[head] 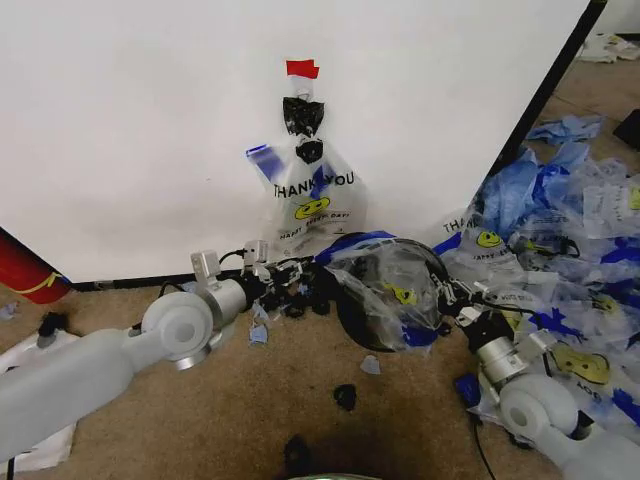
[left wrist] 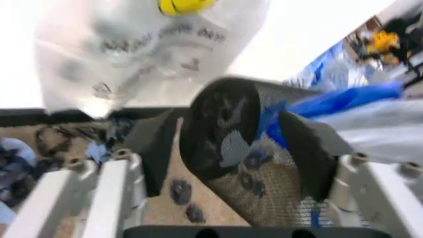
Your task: Pick up the garbage bag from the wall and place it over the trash bin.
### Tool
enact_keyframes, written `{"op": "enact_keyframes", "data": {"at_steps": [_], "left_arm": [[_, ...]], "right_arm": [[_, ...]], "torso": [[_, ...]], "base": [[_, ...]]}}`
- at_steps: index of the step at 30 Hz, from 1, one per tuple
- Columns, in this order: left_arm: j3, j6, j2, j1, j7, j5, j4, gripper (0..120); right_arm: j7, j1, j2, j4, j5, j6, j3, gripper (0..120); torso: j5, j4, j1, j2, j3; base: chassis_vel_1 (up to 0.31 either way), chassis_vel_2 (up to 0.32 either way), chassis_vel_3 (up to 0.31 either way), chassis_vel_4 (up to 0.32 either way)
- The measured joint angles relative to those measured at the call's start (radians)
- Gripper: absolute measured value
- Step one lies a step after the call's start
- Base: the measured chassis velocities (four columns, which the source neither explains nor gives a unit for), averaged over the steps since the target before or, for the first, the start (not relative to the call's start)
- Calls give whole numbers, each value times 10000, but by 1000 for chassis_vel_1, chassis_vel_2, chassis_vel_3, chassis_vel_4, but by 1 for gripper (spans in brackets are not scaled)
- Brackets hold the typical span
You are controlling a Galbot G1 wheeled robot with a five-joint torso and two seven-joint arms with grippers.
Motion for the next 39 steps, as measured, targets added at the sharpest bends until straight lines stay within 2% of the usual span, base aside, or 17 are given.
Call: {"op": "enact_keyframes", "data": {"at_steps": [3,4,5,6,8,10,12,13,14,17,20,22,28,35,39], "left_arm": [[-1648,-69,407,1126,-95,-99,-657,81],[-1648,-69,407,1126,-95,-99,-657,81],[-2125,-107,525,1484,-171,-184,-948,84],[-2505,-127,644,1774,-250,-317,-1258,89],[-3168,-186,860,2374,-409,-638,-2086,97],[-3347,-258,880,2653,-605,-808,-2711,99],[-3371,-273,855,2727,-684,-835,-2891,100],[-3393,-320,709,2928,-918,-872,-3402,100],[-3393,-367,512,3040,-1172,-936,-3802,100],[-3354,-425,72,3069,-1853,-1558,-4236,100],[-3247,-377,-10,3088,-1978,-1709,-4269,100],[-3037,-296,-55,3105,-1978,-1673,-4271,100],[-2205,-356,-468,2974,-1719,-1331,-4226,100],[-1907,-353,-660,2800,-1531,-1748,-4212,100],[-1987,-373,-1006,2509,-1508,-2454,-4200,100]], "right_arm": [[81,102,43,-32,-79,1,-55,0],[81,102,43,-32,-79,1,-55,0],[95,126,66,-37,-108,3,-64,0],[108,142,100,-46,-131,9,-68,0],[203,150,186,-41,-156,28,-50,0],[283,74,280,13,-194,56,46,0],[320,51,312,32,-216,74,77,0],[391,32,417,66,-295,110,136,0],[410,35,499,83,-381,117,143,0],[582,44,628,136,-606,97,48,0],[690,58,677,133,-786,72,-67,0],[748,103,731,132,-914,43,-162,0],[966,350,853,182,-1097,-70,-313,0],[1019,409,852,141,-1261,-132,-325,0],[1048,320,861,141,-1319,-170,-327,0]], "torso": [[5,4,-1,0,-2],[5,4,-1,0,-2],[2,7,-1,0,-2],[-7,5,0,0,-1],[7,4,0,0,-2],[7,4,-1,1,-2],[5,-2,-1,0,-2],[-3,-6,0,1,-2],[-1,-3,-1,1,-2],[0,0,-1,1,-2],[-2,-2,0,0,-1],[7,2,-1,1,-1],[1,1,0,1,-1],[2,1,0,0,0],[1,-1,0,1,-1]], "base": [[0,0,0,0],[0,0,0,0],[0,0,0,0],[0,0,0,0],[0,0,0,0],[0,0,0,0],[0,0,0,0],[0,0,0,0],[0,0,0,0],[0,0,0,0],[0,0,0,0],[0,0,0,0],[0,0,0,0],[0,0,0,0],[0,0,0,0]]}}
